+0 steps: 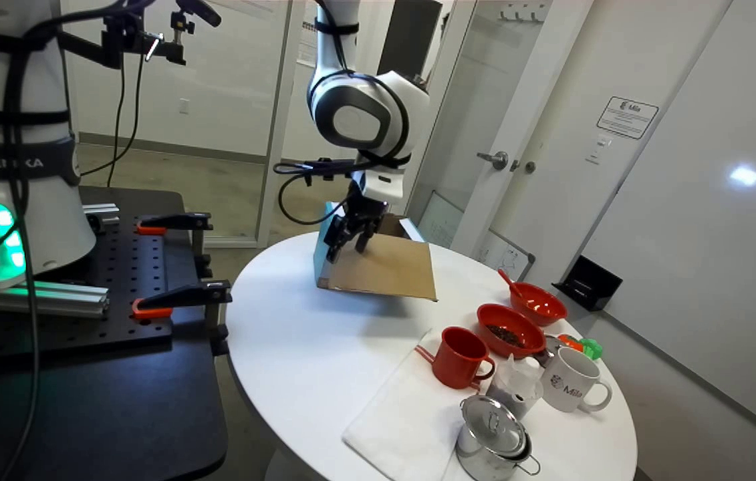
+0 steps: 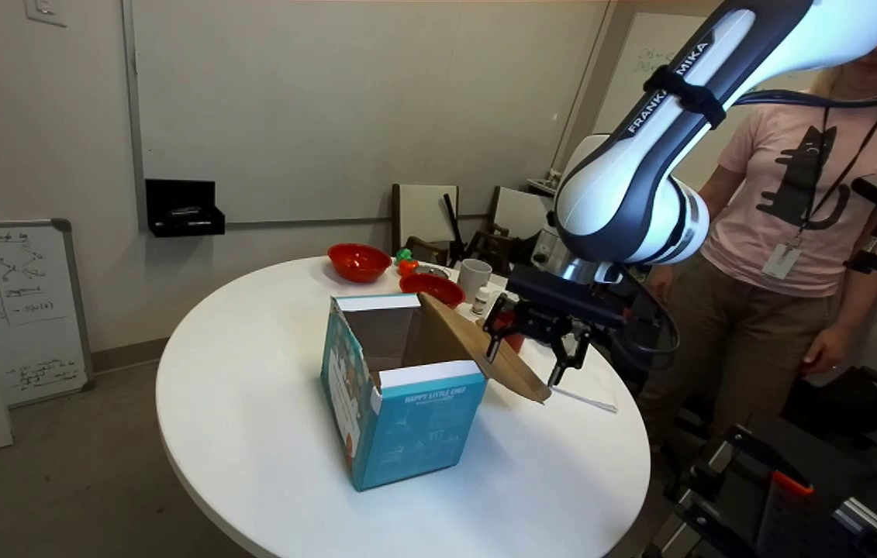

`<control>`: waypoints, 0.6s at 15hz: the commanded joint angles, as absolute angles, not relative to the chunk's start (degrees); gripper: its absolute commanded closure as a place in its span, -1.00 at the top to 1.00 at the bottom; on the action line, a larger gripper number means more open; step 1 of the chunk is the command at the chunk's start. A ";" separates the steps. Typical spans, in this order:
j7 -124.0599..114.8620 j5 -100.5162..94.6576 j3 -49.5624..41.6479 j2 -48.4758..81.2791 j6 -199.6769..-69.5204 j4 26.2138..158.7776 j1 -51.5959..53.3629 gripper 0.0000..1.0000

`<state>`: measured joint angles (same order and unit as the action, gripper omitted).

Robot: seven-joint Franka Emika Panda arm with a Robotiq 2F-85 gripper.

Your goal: Open the lid of the box then put the red cup in the box

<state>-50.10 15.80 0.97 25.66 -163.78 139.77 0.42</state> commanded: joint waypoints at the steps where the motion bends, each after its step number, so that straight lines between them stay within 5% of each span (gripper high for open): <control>1: -47.48 18.26 0.31 25.10 -163.60 139.69 1.23 1.00; 9: -48.76 14.07 -3.58 22.30 -159.48 139.89 5.71 1.00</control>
